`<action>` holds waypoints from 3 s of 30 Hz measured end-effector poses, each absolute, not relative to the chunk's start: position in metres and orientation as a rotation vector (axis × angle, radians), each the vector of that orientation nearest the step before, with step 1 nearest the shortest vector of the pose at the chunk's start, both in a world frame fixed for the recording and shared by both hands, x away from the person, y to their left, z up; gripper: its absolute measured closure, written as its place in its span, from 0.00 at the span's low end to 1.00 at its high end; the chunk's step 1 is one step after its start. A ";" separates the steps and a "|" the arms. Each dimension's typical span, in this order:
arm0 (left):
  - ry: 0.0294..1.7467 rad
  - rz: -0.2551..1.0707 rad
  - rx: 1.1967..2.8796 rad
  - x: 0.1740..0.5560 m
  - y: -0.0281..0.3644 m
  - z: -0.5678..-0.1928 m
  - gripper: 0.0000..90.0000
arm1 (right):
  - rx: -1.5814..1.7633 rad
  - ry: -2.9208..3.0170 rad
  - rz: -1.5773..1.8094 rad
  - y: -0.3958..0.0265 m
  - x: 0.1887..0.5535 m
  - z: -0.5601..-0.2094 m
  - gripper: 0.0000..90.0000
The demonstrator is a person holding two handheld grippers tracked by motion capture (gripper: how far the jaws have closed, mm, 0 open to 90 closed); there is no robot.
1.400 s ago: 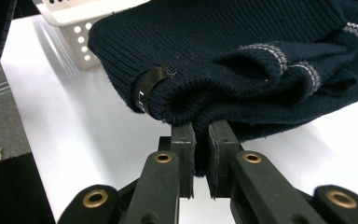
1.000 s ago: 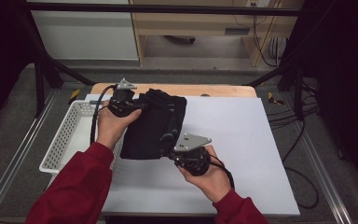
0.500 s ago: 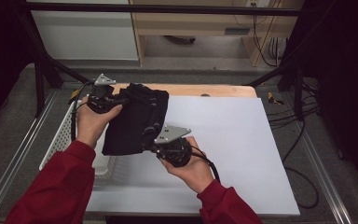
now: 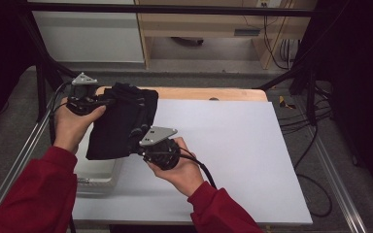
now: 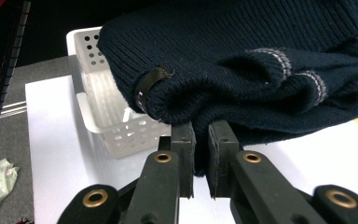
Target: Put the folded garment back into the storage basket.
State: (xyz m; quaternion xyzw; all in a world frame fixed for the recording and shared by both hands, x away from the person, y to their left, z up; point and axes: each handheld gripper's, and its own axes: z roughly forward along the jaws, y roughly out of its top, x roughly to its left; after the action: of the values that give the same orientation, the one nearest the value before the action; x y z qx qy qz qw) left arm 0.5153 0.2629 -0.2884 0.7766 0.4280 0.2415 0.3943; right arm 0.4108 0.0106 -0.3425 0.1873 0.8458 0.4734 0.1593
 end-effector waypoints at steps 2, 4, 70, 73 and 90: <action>1.095 0.614 1.964 0.515 0.269 -0.288 0.71 | 0.528 2.423 1.347 0.015 0.412 -0.343 0.92; 1.099 0.623 1.961 0.515 0.273 -0.288 0.71 | 0.526 2.422 1.349 0.020 0.414 -0.343 0.93; 1.256 0.658 1.970 0.517 0.347 -0.318 0.71 | 0.503 2.500 1.349 0.114 0.427 -0.380 0.92; 1.259 0.655 1.973 0.517 0.348 -0.320 0.71 | 0.503 2.506 1.344 0.116 0.427 -0.381 0.92; 1.275 0.654 1.980 0.516 0.355 -0.325 0.71 | 0.508 2.519 1.343 0.124 0.427 -0.387 0.92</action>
State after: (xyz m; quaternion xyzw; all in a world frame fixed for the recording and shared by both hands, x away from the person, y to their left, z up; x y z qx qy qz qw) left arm 0.5165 0.3547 -0.3248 0.7613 0.4903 0.2514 0.3418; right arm 0.4266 0.1242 -0.3872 0.1741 0.8623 0.4598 0.1209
